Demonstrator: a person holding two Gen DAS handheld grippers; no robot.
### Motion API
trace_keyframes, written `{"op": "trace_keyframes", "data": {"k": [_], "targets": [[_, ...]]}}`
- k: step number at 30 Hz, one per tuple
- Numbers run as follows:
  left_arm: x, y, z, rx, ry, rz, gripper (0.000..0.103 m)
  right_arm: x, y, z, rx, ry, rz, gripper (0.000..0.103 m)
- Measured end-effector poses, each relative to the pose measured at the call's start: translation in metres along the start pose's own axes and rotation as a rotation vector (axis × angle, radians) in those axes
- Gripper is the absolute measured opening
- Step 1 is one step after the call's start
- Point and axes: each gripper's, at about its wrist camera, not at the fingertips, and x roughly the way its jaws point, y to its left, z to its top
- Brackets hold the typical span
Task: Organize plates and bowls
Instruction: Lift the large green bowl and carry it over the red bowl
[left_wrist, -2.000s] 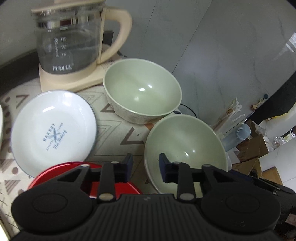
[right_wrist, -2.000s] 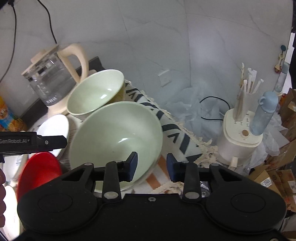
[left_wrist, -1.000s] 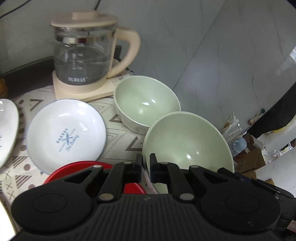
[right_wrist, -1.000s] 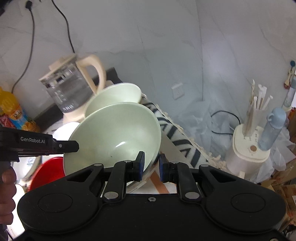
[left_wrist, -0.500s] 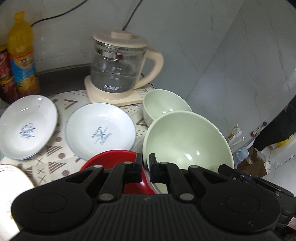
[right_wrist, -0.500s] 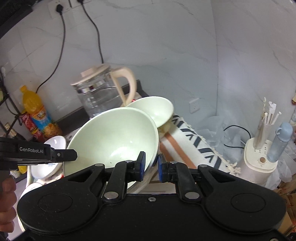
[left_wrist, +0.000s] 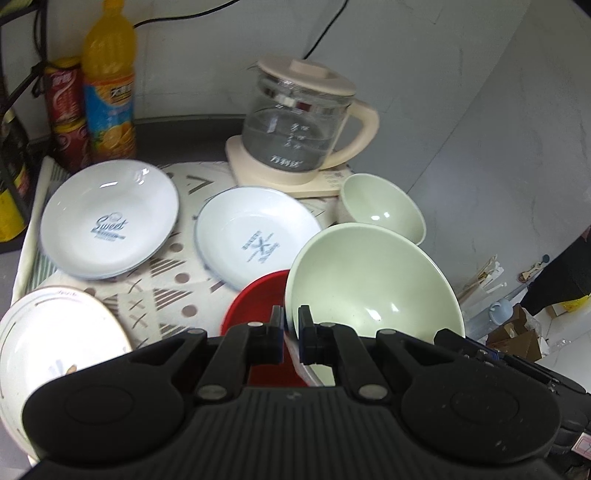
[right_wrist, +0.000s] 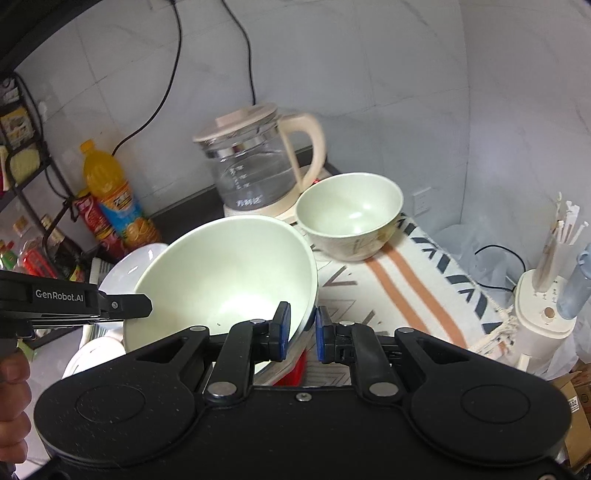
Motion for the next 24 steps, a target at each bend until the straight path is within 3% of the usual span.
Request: {"op": "trace_keyframes", "data": {"k": [13, 24], "targets": [[0.030, 0.032, -0.015, -0.053, 0.115, 0.042, 0.005, 0.028, 0.015, -0.012, -0.040, 0.106, 0.005, 0.014], [0.046, 0.035, -0.012, -0.059, 0.157, 0.046, 0.006, 0.046, 0.018, -0.014, -0.051, 0.164, -0.022, 0.013]]}}
